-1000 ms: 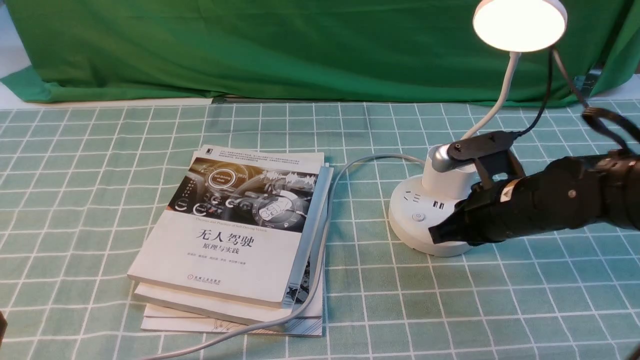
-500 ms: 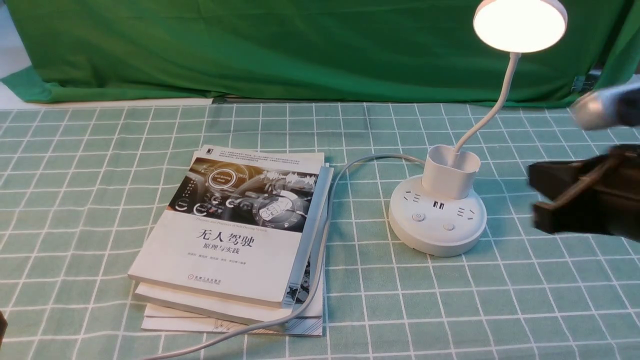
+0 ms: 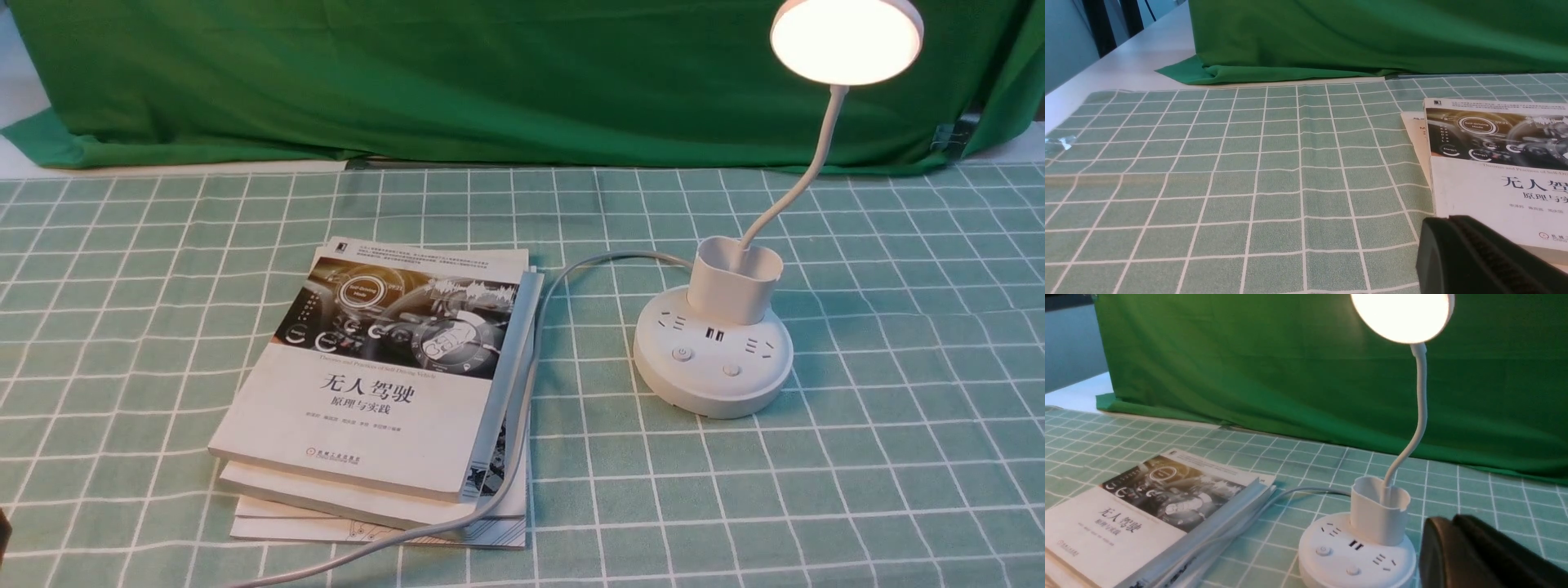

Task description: Turn on the table lamp.

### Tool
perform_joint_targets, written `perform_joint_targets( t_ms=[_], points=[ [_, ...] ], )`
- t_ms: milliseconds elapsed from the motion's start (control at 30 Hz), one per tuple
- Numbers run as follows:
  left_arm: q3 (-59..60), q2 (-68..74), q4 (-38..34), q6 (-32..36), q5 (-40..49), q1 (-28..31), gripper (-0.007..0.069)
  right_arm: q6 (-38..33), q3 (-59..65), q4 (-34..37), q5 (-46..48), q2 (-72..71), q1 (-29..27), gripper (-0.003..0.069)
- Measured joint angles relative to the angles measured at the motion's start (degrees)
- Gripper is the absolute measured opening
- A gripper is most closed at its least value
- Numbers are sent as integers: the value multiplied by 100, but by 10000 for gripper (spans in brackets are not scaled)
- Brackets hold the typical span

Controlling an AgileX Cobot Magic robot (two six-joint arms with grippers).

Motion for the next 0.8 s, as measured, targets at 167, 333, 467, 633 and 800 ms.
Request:
perform_joint_targets(
  t_ms=[167, 333, 467, 633, 800],
  points=[
    [0, 0, 0, 0, 0, 0, 21, 0, 113, 0, -6, -16, 0, 97],
    [0, 0, 0, 0, 0, 0, 21, -10, 157, 0, -258, -17, 0, 106],
    [0, 0, 0, 0, 0, 0, 21, -11, 359, 0, -642, -293, 0, 110],
    [0, 0, 0, 0, 0, 0, 21, 10, 804, 0, -976, -1008, -90, 116],
    [0, 0, 0, 0, 0, 0, 21, 266, 1269, -41, -985, -1347, -585, 127]
  ],
)
